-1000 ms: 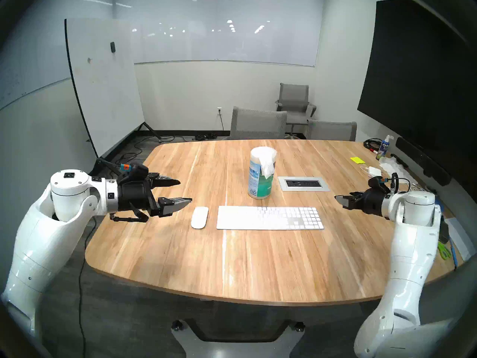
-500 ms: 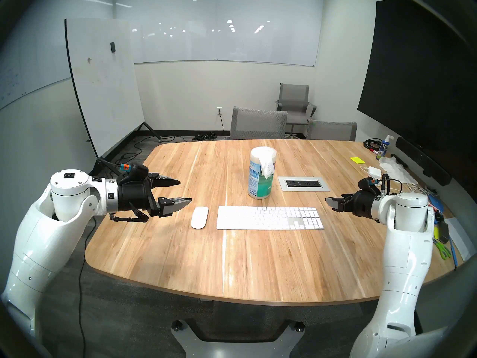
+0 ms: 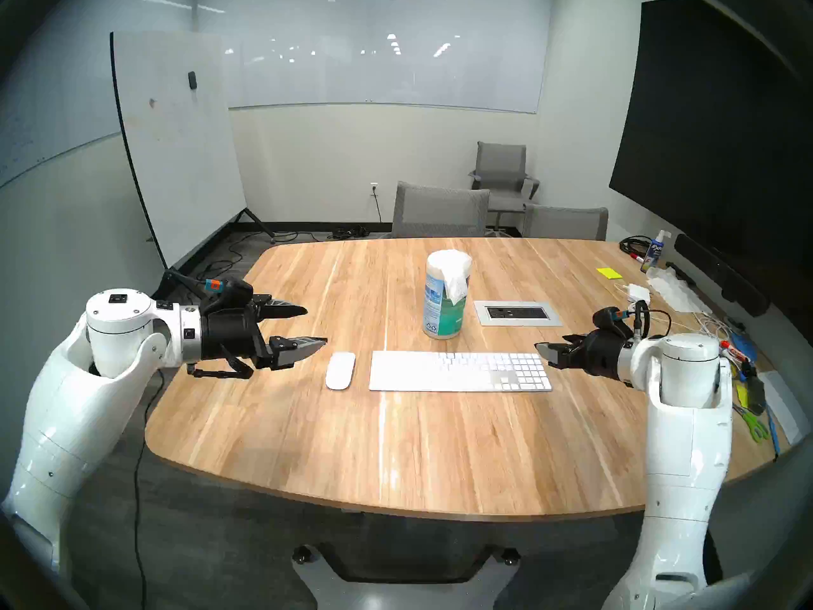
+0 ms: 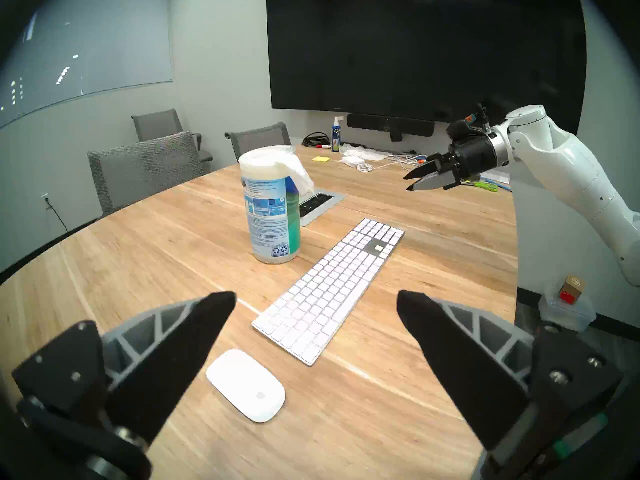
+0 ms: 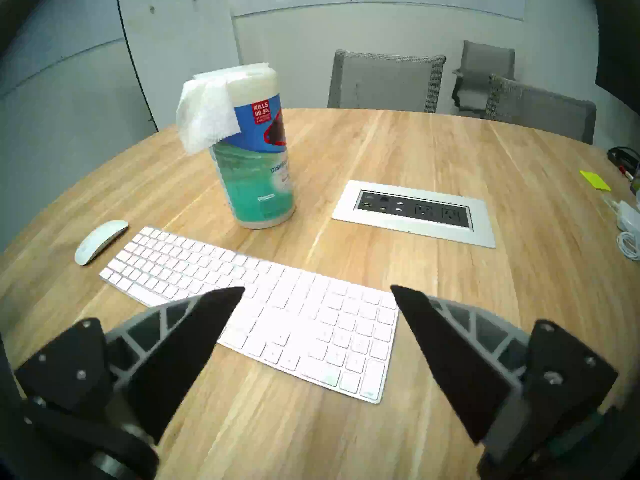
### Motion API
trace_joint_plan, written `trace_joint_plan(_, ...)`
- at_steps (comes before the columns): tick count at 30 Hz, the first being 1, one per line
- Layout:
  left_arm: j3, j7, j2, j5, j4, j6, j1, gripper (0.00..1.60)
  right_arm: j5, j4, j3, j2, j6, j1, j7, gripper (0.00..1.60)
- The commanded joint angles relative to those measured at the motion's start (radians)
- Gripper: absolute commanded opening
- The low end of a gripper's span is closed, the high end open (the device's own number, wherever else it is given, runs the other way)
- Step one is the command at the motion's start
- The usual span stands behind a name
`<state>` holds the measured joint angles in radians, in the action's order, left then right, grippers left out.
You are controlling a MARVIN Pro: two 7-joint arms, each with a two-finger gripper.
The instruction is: Wipe the keyboards and mice with a disinfecting wipe, then set the wipe down
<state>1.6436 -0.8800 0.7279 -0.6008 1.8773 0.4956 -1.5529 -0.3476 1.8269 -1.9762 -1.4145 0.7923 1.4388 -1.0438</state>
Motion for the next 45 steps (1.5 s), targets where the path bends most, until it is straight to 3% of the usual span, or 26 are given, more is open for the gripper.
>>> trace_joint_plan(1,0.008,-0.001,-0.002,-0.003,0.007,-0.001,0.002,1.6,0.051,0.036,0.015,0.03,0.003,0.008,-0.09,1.6)
trace_joint_plan(25,0.008,-0.001,-0.002,-0.003,0.007,-0.001,0.001,1.6,0.153,0.025,0.062,0.084,0.01,0.021,-0.042,1.6)
trace_joint_plan(31,0.008,-0.001,-0.002,-0.003,0.007,-0.001,0.002,1.6,0.169,0.043,0.105,0.054,-0.009,0.04,-0.025,1.6)
trace_joint_plan(33,0.008,-0.001,-0.002,-0.003,0.007,-0.001,0.002,1.6,0.175,0.052,0.112,0.023,-0.044,0.05,-0.001,1.6)
trace_joint_plan(45,0.008,-0.001,-0.002,-0.003,0.007,-0.001,0.002,1.6,0.163,0.021,0.194,-0.09,-0.073,0.042,0.085,1.6)
